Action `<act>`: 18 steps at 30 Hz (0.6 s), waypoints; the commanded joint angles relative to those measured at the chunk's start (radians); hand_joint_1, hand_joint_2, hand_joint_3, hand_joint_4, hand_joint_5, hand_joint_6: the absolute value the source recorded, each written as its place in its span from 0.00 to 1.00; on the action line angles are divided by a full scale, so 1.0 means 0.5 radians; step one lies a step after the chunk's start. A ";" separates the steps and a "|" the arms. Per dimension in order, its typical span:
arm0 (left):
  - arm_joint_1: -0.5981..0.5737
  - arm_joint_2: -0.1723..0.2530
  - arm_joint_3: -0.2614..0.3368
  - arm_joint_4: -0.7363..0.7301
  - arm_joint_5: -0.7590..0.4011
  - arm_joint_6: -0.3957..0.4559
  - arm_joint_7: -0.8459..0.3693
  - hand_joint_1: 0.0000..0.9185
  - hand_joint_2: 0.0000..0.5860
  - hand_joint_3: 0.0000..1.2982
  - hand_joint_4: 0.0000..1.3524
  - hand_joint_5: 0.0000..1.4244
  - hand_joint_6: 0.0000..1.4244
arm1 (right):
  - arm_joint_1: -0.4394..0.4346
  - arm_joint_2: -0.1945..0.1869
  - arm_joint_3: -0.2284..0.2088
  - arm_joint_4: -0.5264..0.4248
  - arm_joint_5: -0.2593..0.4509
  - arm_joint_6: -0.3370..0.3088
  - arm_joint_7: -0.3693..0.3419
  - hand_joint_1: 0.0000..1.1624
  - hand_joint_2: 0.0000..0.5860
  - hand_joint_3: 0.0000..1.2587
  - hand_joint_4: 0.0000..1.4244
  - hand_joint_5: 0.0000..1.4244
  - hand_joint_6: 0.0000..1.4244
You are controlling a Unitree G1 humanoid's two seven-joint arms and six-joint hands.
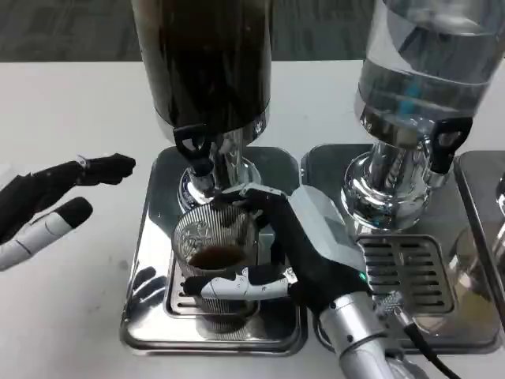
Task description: Grasp the cup under the faucet to collect the drink, then remove the cup.
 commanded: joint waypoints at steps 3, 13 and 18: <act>-0.020 -0.025 -0.017 0.035 -0.015 -0.006 0.018 0.00 0.16 0.21 0.17 0.16 0.12 | 0.044 -0.015 -0.037 -0.148 -0.005 0.009 -0.003 0.69 0.25 0.41 0.44 0.57 0.80; -0.015 -0.028 -0.008 0.038 -0.017 -0.007 0.019 0.00 0.17 0.21 0.18 0.16 0.13 | 0.141 -0.058 -0.090 -0.299 0.018 0.056 0.028 0.70 0.27 0.41 0.45 0.57 0.80; -0.010 -0.028 -0.008 0.031 -0.018 -0.007 0.019 0.00 0.17 0.21 0.18 0.16 0.13 | 0.212 -0.069 -0.125 -0.395 0.015 0.077 0.046 0.73 0.32 0.41 0.45 0.58 0.80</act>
